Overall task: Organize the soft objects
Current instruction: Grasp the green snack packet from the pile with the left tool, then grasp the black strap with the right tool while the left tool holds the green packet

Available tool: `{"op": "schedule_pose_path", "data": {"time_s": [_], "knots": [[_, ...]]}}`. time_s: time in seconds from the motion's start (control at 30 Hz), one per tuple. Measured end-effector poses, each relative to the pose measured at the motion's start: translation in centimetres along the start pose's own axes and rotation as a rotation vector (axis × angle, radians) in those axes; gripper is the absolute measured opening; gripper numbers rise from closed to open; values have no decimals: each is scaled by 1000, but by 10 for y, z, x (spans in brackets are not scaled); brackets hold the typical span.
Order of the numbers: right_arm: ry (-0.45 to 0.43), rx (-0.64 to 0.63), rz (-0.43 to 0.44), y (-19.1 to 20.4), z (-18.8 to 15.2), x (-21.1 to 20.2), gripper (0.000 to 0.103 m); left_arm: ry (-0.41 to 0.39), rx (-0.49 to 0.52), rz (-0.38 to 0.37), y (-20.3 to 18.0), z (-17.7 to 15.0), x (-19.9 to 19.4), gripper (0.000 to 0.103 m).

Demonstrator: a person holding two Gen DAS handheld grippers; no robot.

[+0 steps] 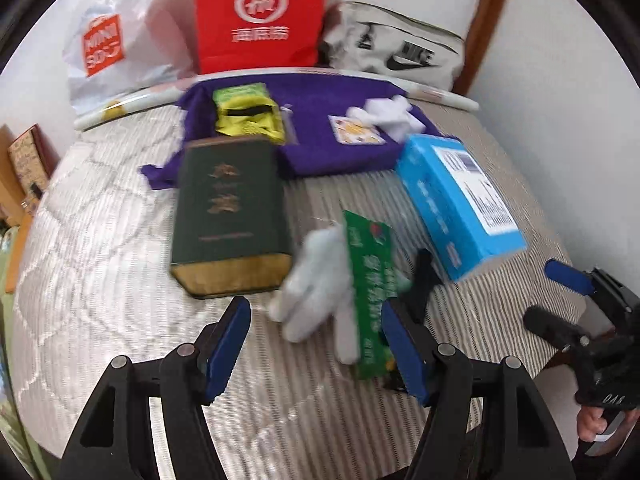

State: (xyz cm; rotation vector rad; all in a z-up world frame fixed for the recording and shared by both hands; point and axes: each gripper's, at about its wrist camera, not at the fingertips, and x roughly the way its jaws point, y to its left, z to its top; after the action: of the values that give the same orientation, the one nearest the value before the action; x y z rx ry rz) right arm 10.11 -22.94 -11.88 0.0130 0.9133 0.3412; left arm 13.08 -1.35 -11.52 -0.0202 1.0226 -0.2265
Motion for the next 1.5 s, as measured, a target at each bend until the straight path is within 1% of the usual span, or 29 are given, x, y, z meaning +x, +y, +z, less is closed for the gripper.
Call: {"op": "schedule_pose_path", "data": {"time_s": [0.13,0.2,0.27,0.4,0.47,0.5,0.53,0.67,0.7,0.73,0.77,0.8,0.83,0.9,0.97,1.17,1.3,1.37,1.43,1.5], "knots": [[14,12,-18,-4,-19,3,82,-4,25,-15,-18,0,14,66],[5,10,-44,-7,-25,1,82,-12,37,-10,-26,2,20,66],[3,6,-50,-10,-29,0,82,-11,54,1,-34,5,26,66],[11,12,-60,-18,-35,4,82,-7,75,55,-48,10,39,66],[13,13,-63,-21,-37,6,82,6,96,118,-55,11,49,66],[10,16,-65,-23,-38,6,82,23,107,164,-57,11,56,66],[8,20,-64,-25,-39,7,82,40,116,194,-59,11,63,66],[21,33,-48,-32,-42,11,82,47,118,217,-60,9,73,66],[25,35,-50,-34,-43,12,82,48,126,221,-61,9,73,64],[27,38,-52,-35,-44,12,82,49,134,218,-61,9,73,56],[28,41,-52,-36,-45,13,82,55,136,200,-61,10,72,49],[30,48,-48,-38,-46,13,81,61,132,176,-61,11,71,36],[31,52,-45,-38,-46,13,81,65,119,154,-59,12,68,33],[30,56,-41,-38,-46,12,82,50,99,126,-56,14,59,28],[27,54,-40,-36,-46,11,82,32,87,92,-53,16,49,28],[26,23,-33,-24,-44,8,82,-1,49,33,-39,21,24,28],[24,9,-16,-13,-42,8,82,-19,40,39,-26,18,10,28],[24,9,-3,-9,-41,9,82,-23,28,29,-18,15,3,28],[33,18,18,-4,-39,14,82,-22,12,23,-9,10,-2,28],[49,29,33,1,-36,21,82,-20,-1,34,0,3,-5,28]]}}
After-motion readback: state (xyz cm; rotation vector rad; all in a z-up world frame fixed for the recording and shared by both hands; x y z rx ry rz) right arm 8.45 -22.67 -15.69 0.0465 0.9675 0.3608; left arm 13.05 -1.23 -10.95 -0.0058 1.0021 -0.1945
